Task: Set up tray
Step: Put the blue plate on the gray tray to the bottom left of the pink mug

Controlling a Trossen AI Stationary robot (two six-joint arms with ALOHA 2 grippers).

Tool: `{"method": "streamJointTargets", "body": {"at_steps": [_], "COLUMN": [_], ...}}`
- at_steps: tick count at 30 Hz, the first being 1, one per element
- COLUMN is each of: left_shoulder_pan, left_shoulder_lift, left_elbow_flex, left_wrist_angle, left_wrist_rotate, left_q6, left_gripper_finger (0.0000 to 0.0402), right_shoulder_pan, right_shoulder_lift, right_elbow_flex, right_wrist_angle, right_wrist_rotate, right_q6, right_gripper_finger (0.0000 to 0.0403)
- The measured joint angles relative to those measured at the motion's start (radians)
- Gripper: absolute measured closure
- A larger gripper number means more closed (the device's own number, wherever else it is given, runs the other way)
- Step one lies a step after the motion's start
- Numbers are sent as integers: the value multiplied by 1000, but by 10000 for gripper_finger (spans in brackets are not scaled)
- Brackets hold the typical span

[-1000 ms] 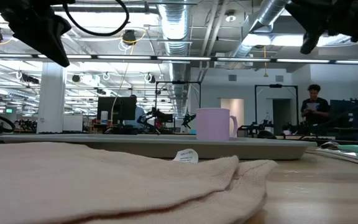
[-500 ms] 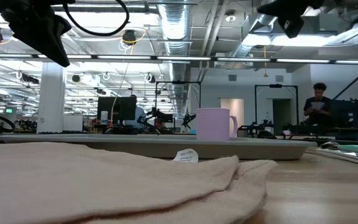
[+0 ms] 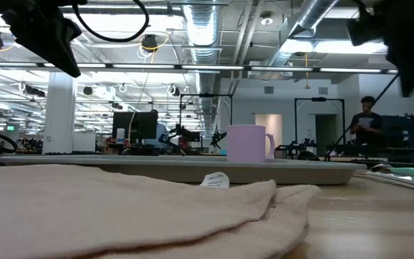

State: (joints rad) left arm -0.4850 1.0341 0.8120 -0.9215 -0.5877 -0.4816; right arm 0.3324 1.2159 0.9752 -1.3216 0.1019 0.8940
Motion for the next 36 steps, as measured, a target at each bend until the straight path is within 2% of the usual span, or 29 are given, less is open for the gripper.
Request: {"method": "streamJointTargets", "body": {"at_steps": [3,9,15,21,25,36], "left_shoulder_pan": [0,0,0,0,0,0], "left_shoulder_lift": [0,0,0,0,0,0], "left_elbow_flex": [0,0,0,0,0,0], "left_wrist_angle": [0,0,0,0,0,-1], "left_wrist_rotate": [0,1,1,1,1,2], "left_q6": [0,0,-3,-3,-4,-5], "left_gripper_finger": [388,388,388,388,388,388], "right_shoulder_pan": [36,96,106,106,106,105], "right_shoulder_lift": [68,174,245,259,241,216], "right_elbow_flex": [0,0,0,-13,-98,-284], "right_wrist_angle": [-1,144,167,243,369,458], "right_wrist_rotate": [-48,-98,-104,-110,-159,-182], "right_q6": [-19,-188,-248,-305,-345,-266], "right_gripper_finger": [240,250,266,280,284,285]}}
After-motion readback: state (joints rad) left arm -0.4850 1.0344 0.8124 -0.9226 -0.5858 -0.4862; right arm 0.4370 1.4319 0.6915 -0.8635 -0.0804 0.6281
